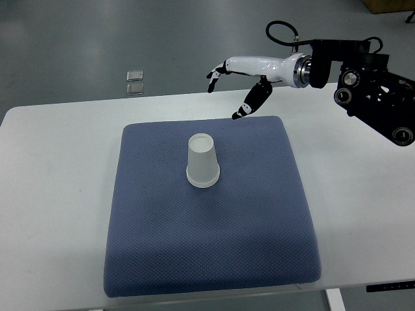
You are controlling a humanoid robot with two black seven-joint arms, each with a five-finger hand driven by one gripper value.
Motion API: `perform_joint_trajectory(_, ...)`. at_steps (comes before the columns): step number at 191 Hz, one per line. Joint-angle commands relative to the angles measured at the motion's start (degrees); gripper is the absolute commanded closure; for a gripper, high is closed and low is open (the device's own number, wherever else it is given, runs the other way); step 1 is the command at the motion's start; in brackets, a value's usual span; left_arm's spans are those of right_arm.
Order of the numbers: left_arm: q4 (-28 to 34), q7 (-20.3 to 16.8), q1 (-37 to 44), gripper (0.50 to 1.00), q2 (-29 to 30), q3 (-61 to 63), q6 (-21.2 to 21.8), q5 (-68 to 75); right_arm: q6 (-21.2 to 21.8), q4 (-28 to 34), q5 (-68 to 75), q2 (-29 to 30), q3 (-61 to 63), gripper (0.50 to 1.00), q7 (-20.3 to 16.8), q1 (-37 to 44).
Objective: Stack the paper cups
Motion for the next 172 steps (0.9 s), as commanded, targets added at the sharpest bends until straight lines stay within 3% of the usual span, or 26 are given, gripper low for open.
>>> perform_joint_trajectory(1, -0.05, -0.03, 0.01, 0.500, 0.00, 0.00, 0.00, 0.00, -1.63, -5.75, 7.59, -0.01, 3.06, 0.597, -0.18, -1.51)
perform_joint_trajectory(21, -0.05, -0.03, 0.01, 0.500, 0.00, 0.00, 0.00, 0.00, -6.46, -12.51, 17.43, 0.61, 4.73, 0.597, -0.27, -3.70)
perform_joint_trajectory(31, -0.05, -0.03, 0.01, 0.500, 0.00, 0.00, 0.00, 0.00, -6.47, -12.52, 17.44, 0.61, 4.73, 0.597, -0.27, -3.71)
perform_joint_trajectory(32, -0.05, -0.03, 0.01, 0.500, 0.00, 0.00, 0.00, 0.00, -9.34, -15.65, 23.79, 0.78, 4.73, 0.597, -0.27, -4.75)
perform_joint_trajectory(52, -0.05, -0.03, 0.01, 0.500, 0.00, 0.00, 0.00, 0.00, -13.50, -20.60, 37.20, 1.13, 4.47, 0.597, -0.36, -7.22)
perform_joint_trajectory(104, -0.05, -0.03, 0.01, 0.500, 0.00, 0.00, 0.00, 0.00, -20.27, -27.55, 60.50, 3.07, 4.30, 0.597, -0.27, -10.91)
perform_joint_trajectory(172, 0.04, -0.03, 0.01, 0.500, 0.00, 0.00, 0.00, 0.00, -21.41, -28.95, 65.51, 4.56, 4.65, 0.583, 0.08, -13.20)
